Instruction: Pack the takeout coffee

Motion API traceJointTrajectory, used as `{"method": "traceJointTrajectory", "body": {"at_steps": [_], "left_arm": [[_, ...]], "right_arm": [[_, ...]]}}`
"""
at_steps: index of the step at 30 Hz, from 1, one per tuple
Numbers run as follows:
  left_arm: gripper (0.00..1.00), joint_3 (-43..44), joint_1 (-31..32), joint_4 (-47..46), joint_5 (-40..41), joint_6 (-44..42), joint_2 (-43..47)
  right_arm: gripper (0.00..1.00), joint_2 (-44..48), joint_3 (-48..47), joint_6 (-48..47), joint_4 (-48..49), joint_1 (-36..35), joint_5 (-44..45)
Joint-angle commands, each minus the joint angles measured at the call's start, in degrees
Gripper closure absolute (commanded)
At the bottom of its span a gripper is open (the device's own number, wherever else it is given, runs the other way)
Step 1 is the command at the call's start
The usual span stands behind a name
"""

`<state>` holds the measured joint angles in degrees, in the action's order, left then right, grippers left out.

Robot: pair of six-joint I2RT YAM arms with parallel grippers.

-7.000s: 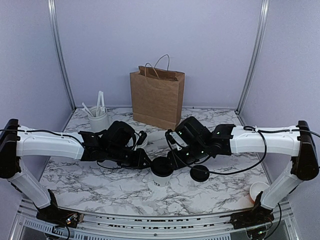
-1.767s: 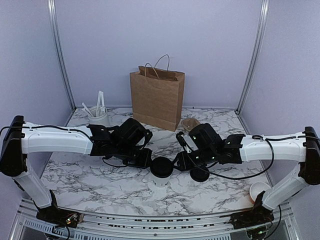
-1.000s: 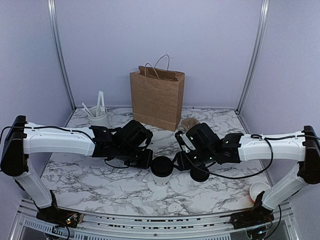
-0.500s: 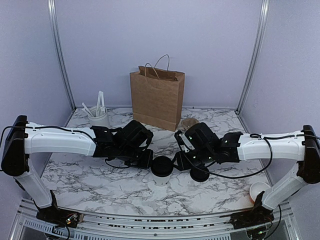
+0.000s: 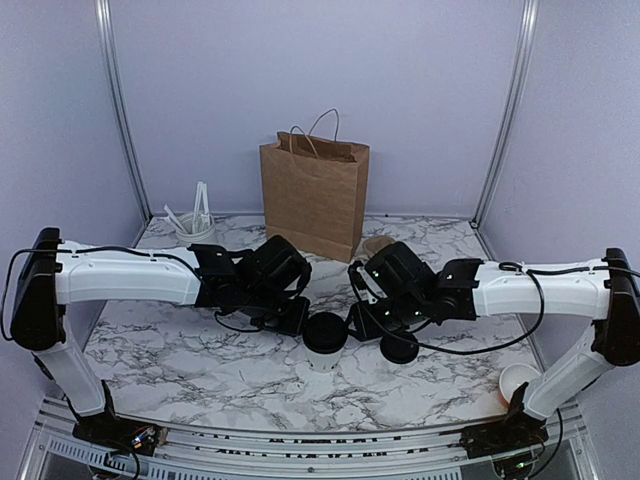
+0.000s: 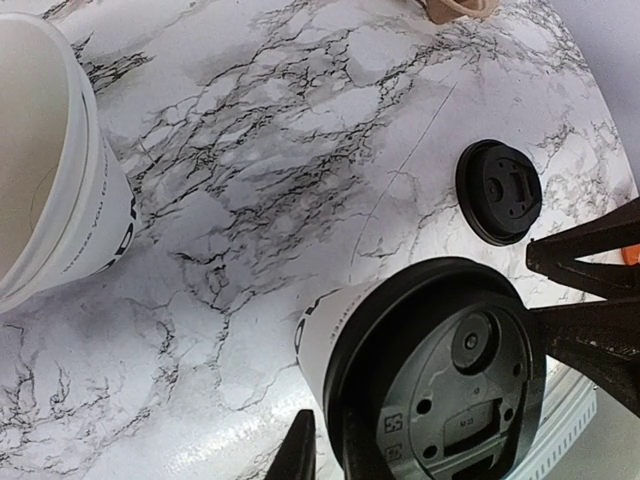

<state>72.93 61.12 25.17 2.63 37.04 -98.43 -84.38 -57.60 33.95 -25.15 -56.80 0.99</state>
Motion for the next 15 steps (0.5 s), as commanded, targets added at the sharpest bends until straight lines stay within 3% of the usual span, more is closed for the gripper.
{"method": "traceJointTrajectory", "body": {"at_steps": [1, 15], "left_arm": [[0.89, 0.3, 0.4, 8.3, -1.2, -2.7, -3.8], [0.86, 6.5, -0.3, 9.2, -0.9, -4.6, -3.9]], "right_arm": [[0.67, -1.0, -2.1, 0.2, -2.7, -1.6, -0.6], [0.65, 0.4, -4.2, 2.4, -4.2, -1.5, 3.3]]}}
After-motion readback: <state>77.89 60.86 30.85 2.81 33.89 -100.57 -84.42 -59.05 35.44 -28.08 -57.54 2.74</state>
